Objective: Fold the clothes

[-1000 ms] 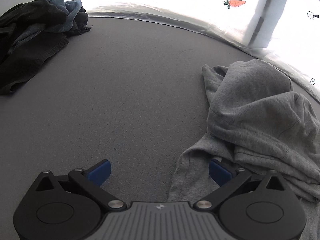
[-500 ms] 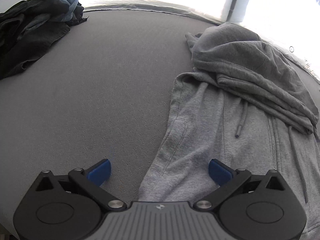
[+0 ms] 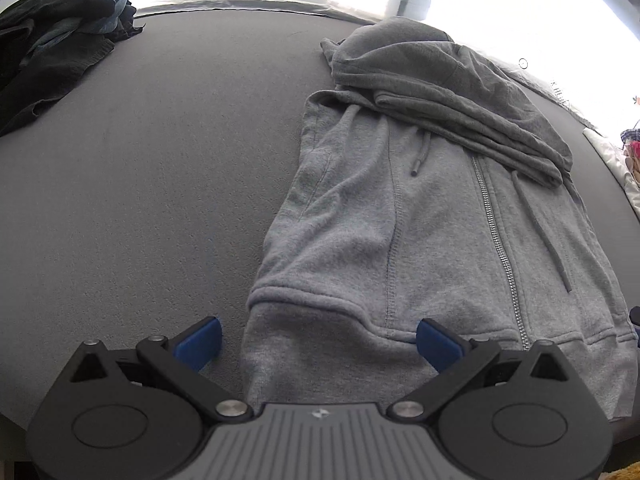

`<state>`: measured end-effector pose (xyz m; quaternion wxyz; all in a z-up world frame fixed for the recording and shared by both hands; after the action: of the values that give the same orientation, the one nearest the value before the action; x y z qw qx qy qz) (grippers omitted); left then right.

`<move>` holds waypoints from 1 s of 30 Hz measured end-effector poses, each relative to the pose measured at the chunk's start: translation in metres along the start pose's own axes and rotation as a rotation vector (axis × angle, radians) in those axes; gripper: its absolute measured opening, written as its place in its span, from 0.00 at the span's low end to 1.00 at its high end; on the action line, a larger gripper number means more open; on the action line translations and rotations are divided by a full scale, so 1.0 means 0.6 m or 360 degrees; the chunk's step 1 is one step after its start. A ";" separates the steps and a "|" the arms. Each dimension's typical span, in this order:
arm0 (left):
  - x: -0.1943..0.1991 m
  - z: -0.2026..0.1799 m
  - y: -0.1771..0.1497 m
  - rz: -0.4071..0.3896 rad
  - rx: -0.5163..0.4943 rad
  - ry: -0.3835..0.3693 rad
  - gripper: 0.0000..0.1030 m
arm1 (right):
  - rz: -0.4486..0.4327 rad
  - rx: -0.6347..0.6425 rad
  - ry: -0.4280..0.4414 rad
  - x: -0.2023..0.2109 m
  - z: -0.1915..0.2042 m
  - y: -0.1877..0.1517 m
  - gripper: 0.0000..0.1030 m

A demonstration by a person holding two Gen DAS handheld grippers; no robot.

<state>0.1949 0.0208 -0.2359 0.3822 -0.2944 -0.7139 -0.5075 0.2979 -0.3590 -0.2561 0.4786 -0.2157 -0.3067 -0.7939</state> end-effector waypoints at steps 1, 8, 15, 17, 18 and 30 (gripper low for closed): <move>0.004 -0.003 -0.006 0.0019 -0.0013 -0.0027 0.98 | 0.0020 -0.0039 0.0026 0.001 -0.005 -0.005 0.34; 0.042 0.014 -0.031 0.0008 0.0232 -0.0251 0.70 | 0.0139 -0.0331 0.0215 0.010 -0.036 -0.045 0.21; 0.049 0.068 -0.050 -0.0032 0.0796 -0.0484 0.27 | 0.0221 -0.0392 0.0277 0.006 -0.035 -0.059 0.19; 0.047 0.078 -0.056 -0.0061 0.0912 -0.0529 0.24 | 0.0237 -0.0400 0.0282 0.005 -0.036 -0.060 0.19; 0.047 0.079 -0.056 -0.0069 0.0936 -0.0532 0.24 | 0.0245 -0.0404 0.0285 0.005 -0.036 -0.061 0.19; 0.064 0.072 -0.004 -0.0173 0.0949 -0.0509 0.03 | 0.0123 -0.0444 0.0508 0.015 0.023 -0.007 0.04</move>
<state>0.1619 0.0624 -0.2127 0.3071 -0.2072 -0.8964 -0.2434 0.2907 -0.3535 -0.2414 0.5167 -0.1631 -0.1057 -0.8338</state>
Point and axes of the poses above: each gripper's, at about its wrist camera, not at the fingertips, and x roughly against the way its jaws point, z to its left, y to its top, the point moved 10 cm from there along -x, roughly the way its jaws point, and after that the axes turned 2 degrees about -y, right-handed, at the moved point
